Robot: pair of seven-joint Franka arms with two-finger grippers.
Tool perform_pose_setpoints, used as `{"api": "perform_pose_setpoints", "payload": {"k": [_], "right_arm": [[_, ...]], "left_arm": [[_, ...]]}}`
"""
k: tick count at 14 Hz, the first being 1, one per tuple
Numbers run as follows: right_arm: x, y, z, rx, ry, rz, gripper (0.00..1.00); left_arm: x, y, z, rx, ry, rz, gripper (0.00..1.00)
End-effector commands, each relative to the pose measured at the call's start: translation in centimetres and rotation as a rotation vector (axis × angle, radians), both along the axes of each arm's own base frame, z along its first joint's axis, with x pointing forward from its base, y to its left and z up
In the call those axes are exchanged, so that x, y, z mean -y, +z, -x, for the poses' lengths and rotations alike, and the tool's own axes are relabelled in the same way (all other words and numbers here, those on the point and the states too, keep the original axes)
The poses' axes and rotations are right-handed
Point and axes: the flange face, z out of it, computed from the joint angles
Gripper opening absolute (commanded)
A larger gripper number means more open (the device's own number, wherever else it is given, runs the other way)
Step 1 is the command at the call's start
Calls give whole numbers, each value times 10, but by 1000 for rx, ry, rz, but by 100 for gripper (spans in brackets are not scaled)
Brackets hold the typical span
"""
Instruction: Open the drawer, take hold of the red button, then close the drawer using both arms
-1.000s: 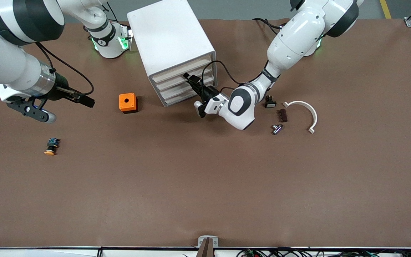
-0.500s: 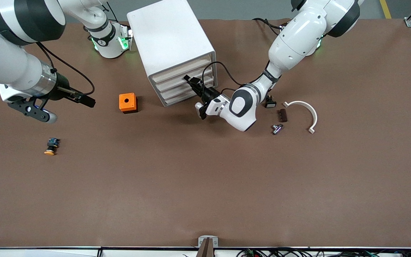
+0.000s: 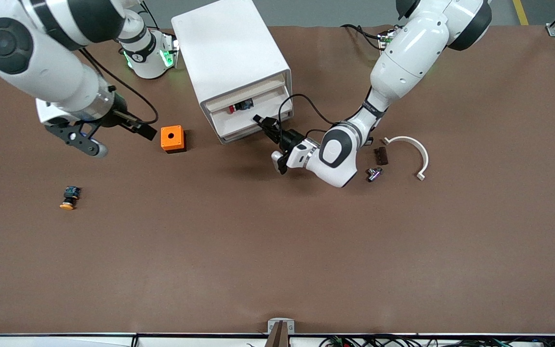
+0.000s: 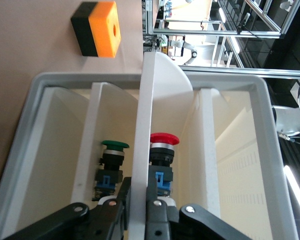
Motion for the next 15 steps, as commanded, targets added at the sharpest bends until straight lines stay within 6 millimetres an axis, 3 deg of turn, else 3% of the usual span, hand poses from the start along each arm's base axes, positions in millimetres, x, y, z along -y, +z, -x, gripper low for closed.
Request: {"api": "perform_pose_setpoints", "payload": {"k": [1,3,7,15], "right_arm": [[-45,1,20,22,-101,7,100],[-82,-10,30,32,-181,25,100],[-136,-39,44,38,-280,58,100],[-233,-109,71,63,-433,52,100]], "left_arm": [[-12,0,-20,13,28,-51,10],[-21,-1,-31,14,48,-71,10],[-55,6,-64,8,109,-84,10],[-83,19,-106,102,131,-105,11]]}}
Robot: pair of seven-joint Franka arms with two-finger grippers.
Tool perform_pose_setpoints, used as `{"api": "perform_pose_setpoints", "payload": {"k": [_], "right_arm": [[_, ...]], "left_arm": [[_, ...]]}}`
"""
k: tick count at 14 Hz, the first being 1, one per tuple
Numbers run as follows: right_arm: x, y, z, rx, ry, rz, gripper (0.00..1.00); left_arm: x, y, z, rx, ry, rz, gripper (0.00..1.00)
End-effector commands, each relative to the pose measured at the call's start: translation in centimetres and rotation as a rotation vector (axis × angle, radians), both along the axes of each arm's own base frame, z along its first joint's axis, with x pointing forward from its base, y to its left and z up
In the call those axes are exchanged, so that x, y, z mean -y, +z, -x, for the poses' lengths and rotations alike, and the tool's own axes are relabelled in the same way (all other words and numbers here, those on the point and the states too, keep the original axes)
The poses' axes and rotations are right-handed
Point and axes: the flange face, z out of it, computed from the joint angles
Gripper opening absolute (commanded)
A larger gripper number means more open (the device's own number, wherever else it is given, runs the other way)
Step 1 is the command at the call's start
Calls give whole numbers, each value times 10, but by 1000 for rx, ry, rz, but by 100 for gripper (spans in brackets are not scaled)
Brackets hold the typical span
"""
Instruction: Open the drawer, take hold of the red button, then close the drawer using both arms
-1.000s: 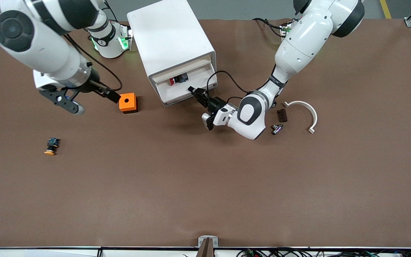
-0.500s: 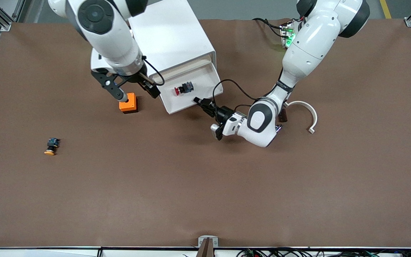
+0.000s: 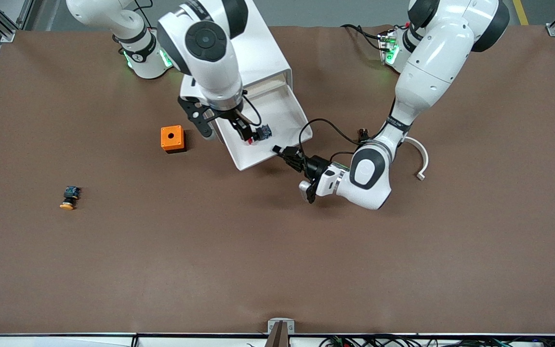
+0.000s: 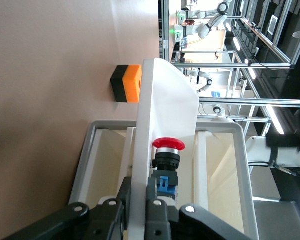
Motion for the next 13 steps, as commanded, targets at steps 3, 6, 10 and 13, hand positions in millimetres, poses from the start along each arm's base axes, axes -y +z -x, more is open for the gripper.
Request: {"api": "perform_pose_setpoints", "payload": {"k": [3,6,10,13], "right_arm": [[-26,-25,3,-26,-64,-63,100],[-31,-46,-1,-32,-81,-57,100],[-28,-72,-7,-54,-92,-23,100],[-34,-90,-4,-69,-86,-3,100]], "left_arm": [[-6,2,-12,26,3,-51,46],[-6,6,-13,4,7,-68,100],[-15,30,-35,-47,14,-187,100],[-25,46,-50,-69,23,-277,100]]}}
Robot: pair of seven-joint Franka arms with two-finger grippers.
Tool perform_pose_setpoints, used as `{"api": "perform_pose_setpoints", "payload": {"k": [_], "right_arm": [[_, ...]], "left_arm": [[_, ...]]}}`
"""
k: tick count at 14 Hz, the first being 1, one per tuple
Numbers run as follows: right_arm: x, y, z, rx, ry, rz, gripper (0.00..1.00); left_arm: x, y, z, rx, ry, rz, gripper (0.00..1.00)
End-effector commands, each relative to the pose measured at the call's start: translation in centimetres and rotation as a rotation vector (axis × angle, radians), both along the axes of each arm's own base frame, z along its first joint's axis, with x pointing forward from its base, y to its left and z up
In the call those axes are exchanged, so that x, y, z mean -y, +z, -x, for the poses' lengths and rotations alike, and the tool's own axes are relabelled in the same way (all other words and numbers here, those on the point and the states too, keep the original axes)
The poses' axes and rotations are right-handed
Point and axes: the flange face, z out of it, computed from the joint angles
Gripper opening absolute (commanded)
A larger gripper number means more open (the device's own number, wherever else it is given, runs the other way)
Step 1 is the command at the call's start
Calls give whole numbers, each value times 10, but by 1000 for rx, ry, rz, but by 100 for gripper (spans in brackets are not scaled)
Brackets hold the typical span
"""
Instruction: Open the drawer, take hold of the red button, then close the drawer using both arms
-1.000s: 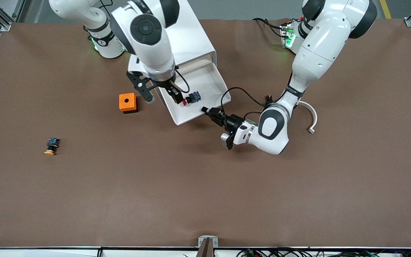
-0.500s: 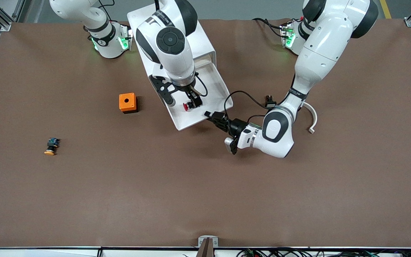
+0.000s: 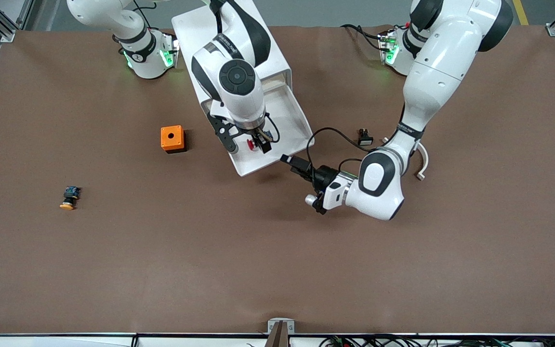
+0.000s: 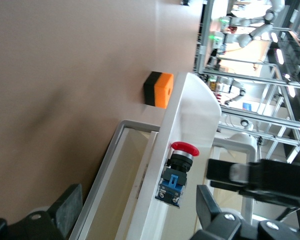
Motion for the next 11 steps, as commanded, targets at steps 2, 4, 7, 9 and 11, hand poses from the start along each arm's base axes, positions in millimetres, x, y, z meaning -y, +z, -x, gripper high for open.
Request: {"api": "perform_pose_setpoints", "payload": {"k": [2,4,7,9,11], "right_arm": [[-13,-17,5,-18,-3,5,100],[-17,-23,6,-9,1,1,100],[-18,-23,6,-9,15,-1,94],[-18,-23,5,-8,16,-2,62],[-18,-23,5,-8,15,-4,42]], "left_arm": [[-11,21,-11,-2,-13,-123,100],[-22,25,-20,-4,0,-188,100],[-39,41,-34,26,10,-285,100],[-54,56,-46,55,28,-350,100],[-70,65,-52,77,38,-432,100]]}}
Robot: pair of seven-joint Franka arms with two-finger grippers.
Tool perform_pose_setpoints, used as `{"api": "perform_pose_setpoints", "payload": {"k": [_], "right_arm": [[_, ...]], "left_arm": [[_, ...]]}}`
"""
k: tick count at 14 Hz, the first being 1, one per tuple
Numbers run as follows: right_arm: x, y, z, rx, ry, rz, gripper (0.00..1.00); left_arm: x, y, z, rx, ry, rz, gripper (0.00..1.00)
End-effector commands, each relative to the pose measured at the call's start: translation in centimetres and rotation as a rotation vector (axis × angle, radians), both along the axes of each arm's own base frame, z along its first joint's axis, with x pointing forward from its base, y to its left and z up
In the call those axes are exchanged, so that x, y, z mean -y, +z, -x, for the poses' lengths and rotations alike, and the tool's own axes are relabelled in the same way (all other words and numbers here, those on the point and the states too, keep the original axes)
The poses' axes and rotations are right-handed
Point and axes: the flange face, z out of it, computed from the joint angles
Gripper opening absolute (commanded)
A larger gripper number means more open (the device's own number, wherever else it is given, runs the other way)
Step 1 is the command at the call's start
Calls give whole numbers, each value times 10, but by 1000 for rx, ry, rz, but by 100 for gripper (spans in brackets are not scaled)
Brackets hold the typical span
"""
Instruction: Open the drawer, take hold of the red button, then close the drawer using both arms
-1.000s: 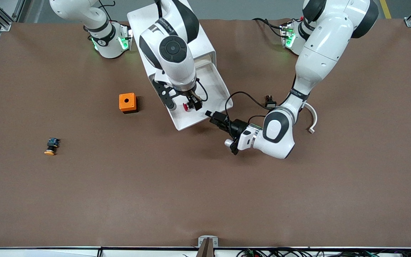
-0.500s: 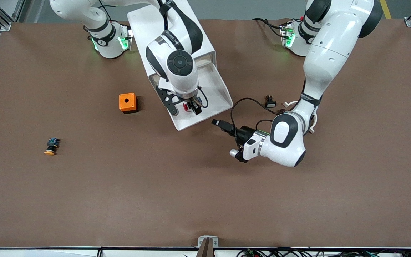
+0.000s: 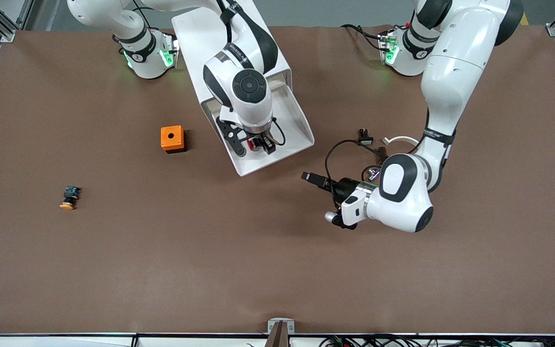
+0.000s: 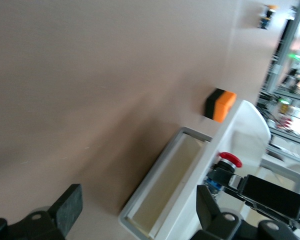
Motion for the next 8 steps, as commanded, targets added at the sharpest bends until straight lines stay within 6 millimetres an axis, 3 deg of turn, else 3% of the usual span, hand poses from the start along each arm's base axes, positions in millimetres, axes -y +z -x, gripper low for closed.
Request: {"api": "perform_pose_setpoints", "payload": {"k": [1,3,5,8], "right_arm": [[-5,3,0,-4,-3,-17,37],[-7,0,-2,-3,-2,-14,22],[-14,0,2,4,10,-19,10],[-16,18,-6,22,-2,-40,9]], "left_arm": [[-16,22,-5,49,-4,-104,100],[-35,29,-15,71,21,-182,100],[-40,35,-18,98,8,-255,100],[-34,48,-19,182,-21,-438,100]]}}
